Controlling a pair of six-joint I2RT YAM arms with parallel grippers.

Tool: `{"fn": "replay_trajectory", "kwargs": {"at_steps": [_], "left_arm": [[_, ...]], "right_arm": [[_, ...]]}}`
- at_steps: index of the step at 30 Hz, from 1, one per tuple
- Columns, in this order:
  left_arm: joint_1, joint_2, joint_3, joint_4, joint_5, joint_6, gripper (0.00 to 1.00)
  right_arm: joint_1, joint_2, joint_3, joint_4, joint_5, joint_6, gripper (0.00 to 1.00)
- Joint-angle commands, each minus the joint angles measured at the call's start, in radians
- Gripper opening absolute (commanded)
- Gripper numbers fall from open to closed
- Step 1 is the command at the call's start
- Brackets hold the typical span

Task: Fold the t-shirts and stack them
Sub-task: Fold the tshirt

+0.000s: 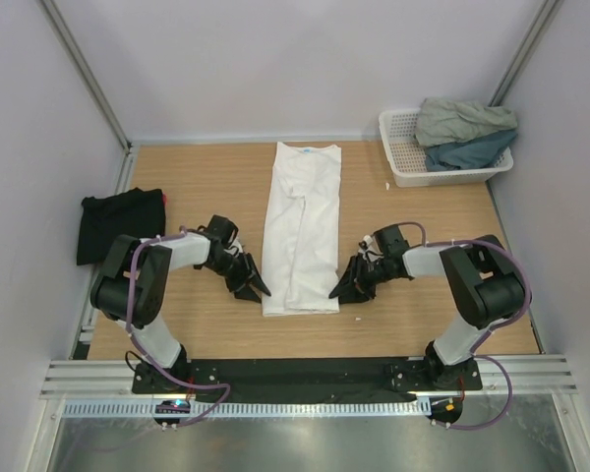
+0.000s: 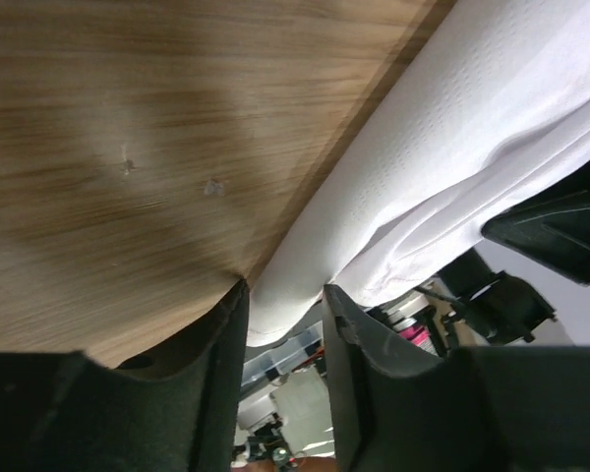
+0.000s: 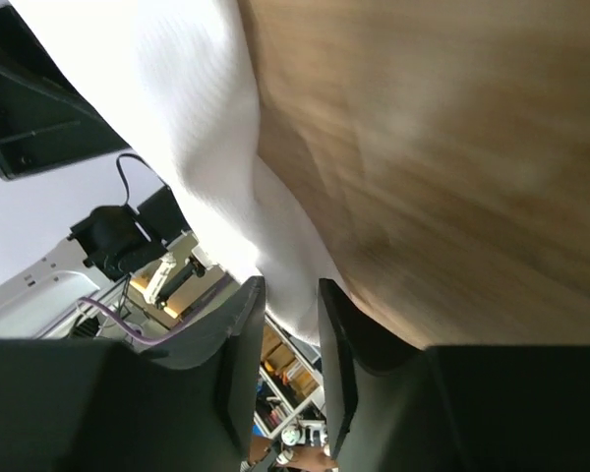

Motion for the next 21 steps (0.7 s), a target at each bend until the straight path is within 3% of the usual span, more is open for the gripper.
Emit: {"fn": "replay_trajectory", "kwargs": {"at_steps": [1, 2, 5, 8, 14, 21], "left_arm": [[0.003, -0.002, -0.022, 0.033, 0.011, -0.014, 0.35], [0.005, -0.004, -0.033, 0.038, 0.016, -0.018, 0.29], [0.003, -0.007, -0.043, 0.049, 0.016, -0.028, 0.10], [0.000, -0.015, -0.051, 0.049, 0.017, -0.031, 0.00], [-0.009, -0.070, -0.048, 0.053, 0.031, -0.015, 0.00], [-0.009, -0.149, -0.013, 0.018, 0.056, 0.023, 0.00]], "right_arm": [[0.015, -0.061, -0.067, -0.004, -0.009, 0.055, 0.33], [0.018, -0.072, -0.076, 0.001, -0.009, 0.058, 0.26], [0.018, -0.120, -0.103, -0.004, -0.009, 0.060, 0.17], [0.018, -0.176, -0.121, -0.015, 0.001, 0.054, 0.14], [0.001, -0.238, -0.150, -0.025, 0.017, 0.043, 0.02], [-0.029, -0.285, -0.107, -0.128, 0.001, -0.027, 0.02]]}}
